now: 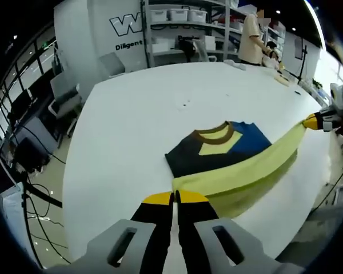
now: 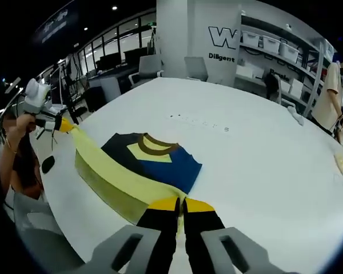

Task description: Fold the garment on the visible template until the final outline fits inside the template.

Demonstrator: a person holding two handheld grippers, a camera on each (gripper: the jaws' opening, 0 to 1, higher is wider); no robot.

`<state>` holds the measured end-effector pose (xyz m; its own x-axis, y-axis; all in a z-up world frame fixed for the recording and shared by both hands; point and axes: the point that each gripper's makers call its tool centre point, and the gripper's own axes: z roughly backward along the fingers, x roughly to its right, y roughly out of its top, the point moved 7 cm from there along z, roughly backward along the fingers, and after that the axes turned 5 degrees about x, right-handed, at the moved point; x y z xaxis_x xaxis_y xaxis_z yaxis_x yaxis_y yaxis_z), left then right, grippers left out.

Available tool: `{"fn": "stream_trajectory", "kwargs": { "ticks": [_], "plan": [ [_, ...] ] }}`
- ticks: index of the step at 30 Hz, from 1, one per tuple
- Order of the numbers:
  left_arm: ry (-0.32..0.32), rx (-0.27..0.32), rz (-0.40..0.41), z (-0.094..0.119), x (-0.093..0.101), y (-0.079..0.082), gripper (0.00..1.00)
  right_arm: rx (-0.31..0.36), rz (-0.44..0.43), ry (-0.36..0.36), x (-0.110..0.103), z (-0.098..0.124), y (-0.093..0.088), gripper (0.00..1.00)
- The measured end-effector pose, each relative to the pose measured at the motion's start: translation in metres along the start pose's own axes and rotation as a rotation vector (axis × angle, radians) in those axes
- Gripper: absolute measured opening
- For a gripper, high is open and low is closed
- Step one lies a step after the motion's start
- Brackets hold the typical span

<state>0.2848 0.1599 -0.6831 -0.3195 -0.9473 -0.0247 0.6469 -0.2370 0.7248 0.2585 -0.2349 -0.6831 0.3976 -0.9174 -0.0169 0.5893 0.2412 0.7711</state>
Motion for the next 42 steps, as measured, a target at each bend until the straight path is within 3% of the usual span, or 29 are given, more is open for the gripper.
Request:
{"fn": "stream_trajectory", "kwargs": {
  "ticks": [23,33,42],
  "plan": [
    [0.036,-0.032,0.093,-0.070,-0.022,0.025,0.01,-0.002,-0.024,-0.052,0.030,-0.069,0.033,0.00],
    [0.035,-0.096,0.076,-0.116,-0.025,0.014,0.01,-0.090,-0.029,-0.043,0.042,-0.118,0.018,0.00],
    [0.047,-0.145,0.075,-0.143,-0.027,0.003,0.02,-0.114,-0.051,-0.035,0.050,-0.139,0.004,0.00]
  ]
}}
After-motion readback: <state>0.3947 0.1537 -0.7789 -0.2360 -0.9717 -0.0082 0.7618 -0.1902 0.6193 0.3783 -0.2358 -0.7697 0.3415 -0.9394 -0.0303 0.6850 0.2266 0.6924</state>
